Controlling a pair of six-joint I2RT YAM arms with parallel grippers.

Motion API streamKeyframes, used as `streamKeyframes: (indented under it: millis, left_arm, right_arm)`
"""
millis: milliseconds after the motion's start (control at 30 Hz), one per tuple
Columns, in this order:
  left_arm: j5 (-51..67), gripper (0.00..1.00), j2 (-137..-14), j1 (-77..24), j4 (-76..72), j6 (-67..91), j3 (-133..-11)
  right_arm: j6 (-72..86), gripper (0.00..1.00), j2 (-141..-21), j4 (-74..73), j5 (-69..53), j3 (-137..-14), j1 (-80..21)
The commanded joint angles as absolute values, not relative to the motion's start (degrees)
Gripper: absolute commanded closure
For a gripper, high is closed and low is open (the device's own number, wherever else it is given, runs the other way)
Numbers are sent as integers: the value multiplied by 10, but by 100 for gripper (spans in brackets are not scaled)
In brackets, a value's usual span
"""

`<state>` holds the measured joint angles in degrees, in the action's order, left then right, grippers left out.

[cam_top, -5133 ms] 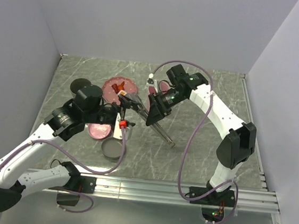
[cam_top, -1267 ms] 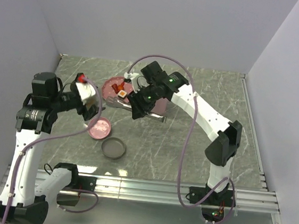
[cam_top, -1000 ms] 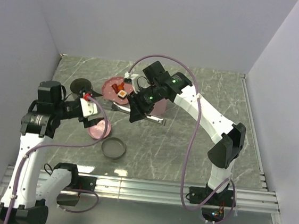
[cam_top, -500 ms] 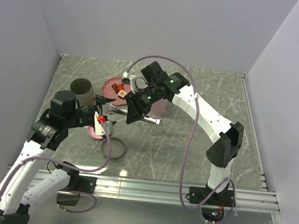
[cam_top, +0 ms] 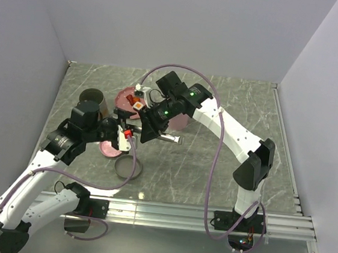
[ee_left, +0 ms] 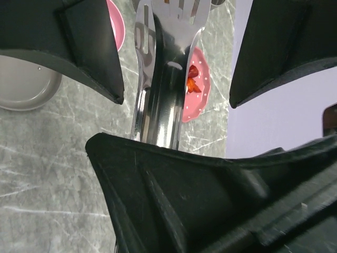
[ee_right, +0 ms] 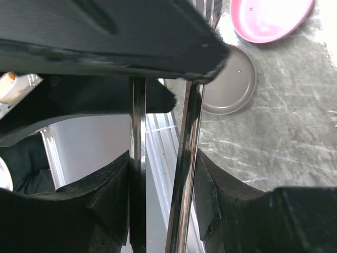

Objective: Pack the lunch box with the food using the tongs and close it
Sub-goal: Pass the clamp from the right arm to the left

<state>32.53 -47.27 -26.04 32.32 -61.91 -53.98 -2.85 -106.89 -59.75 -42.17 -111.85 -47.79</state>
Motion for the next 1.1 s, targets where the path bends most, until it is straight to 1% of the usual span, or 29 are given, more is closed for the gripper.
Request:
streamKeyframes:
  millis: [0,167,433,467,533,567,633,667,733,833,933,967,1000,1067]
  left_arm:
    - [307,14,-475,-268,312,-638,-539]
    - [302,20,-489,-275,333,-635,-549]
    - [287,27,-497,-285,336,-635,-547]
    - [285,31,-500,-287,336,-630,-550]
    - [287,34,-504,-287,343,-628,-555]
    - [288,38,-507,-288,347,-628,-559]
    - [287,43,-509,-291,355,-629,-562]
    - [287,49,-509,-292,356,-629,-564]
    - [285,54,-510,-292,354,-628,-563]
    - [280,68,-509,-294,349,-614,-567]
    - [272,74,-511,-294,347,-606,-569]
    - [269,78,-510,-294,345,-602,-569]
    - [266,79,-507,-294,343,-601,-568]
    - [261,80,-501,-294,340,-609,-562]
  right_arm:
    - [-31,50,-1033,-584,-445,-1132,-485]
    - [-32,49,-1030,-584,-457,-1136,-486]
    - [-37,49,-1018,-586,-468,-1132,-494]
    - [-38,49,-1018,-586,-468,-1132,-495]
    - [-40,49,-1017,-587,-466,-1131,-497]
    - [-40,49,-1015,-586,-462,-1130,-497]
    - [-39,49,-1014,-585,-461,-1130,-497]
    - [-40,49,-1014,-586,-460,-1131,-497]
    - [-40,49,-1013,-585,-457,-1130,-497]
    - [-40,49,-1016,-585,-453,-1126,-497]
    - [-42,47,-1017,-586,-443,-1117,-496]
    - [-42,46,-1016,-590,-442,-1110,-495]
    - [-44,43,-1015,-591,-439,-1107,-493]
    - [-46,42,-1015,-598,-439,-1093,-485]
